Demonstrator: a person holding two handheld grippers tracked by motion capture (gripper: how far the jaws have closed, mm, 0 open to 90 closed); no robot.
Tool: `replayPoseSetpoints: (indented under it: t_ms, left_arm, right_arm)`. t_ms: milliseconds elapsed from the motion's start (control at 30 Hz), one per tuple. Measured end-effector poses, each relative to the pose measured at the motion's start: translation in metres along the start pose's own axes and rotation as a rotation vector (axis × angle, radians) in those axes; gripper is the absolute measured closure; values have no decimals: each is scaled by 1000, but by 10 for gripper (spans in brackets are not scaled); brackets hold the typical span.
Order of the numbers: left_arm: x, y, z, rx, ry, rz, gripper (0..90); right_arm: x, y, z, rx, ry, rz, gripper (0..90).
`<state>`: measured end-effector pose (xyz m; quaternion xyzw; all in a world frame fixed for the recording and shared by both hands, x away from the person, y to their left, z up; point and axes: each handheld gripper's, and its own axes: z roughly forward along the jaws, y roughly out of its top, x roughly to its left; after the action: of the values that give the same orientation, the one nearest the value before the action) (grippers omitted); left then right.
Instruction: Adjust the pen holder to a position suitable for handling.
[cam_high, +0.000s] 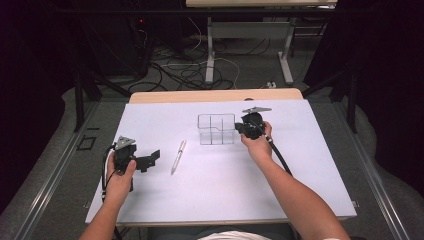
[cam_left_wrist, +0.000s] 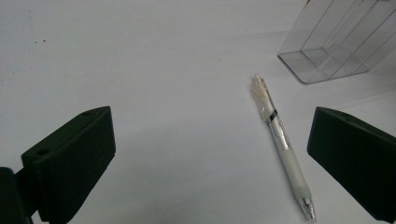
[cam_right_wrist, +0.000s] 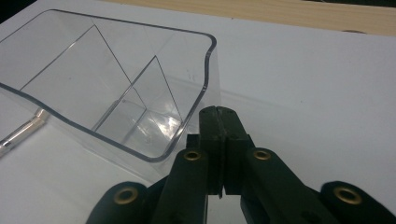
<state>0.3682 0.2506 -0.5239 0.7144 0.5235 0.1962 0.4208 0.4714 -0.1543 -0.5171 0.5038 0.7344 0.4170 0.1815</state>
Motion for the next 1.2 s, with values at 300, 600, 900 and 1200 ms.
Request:
replayPoseSetpoints:
  t_ms: [300,600,900,1200]
  left_arm:
    - [1,0,-1,-2,-5,-12,10]
    - [0,0,-1,-6,-7,-28,10]
    - [-2,-1,1,-11,-14,-24,10]
    - [-6,0,1,-34,-19,0,1]
  right_arm:
    - [-4,2,-10,-4,-3,-17,823]
    - [-6,0,-34,-47,35,-31,694]
    - [0,-11,-56,-89,78,-92,522]
    - [-1,-25,-76,-109,135,-136,420]
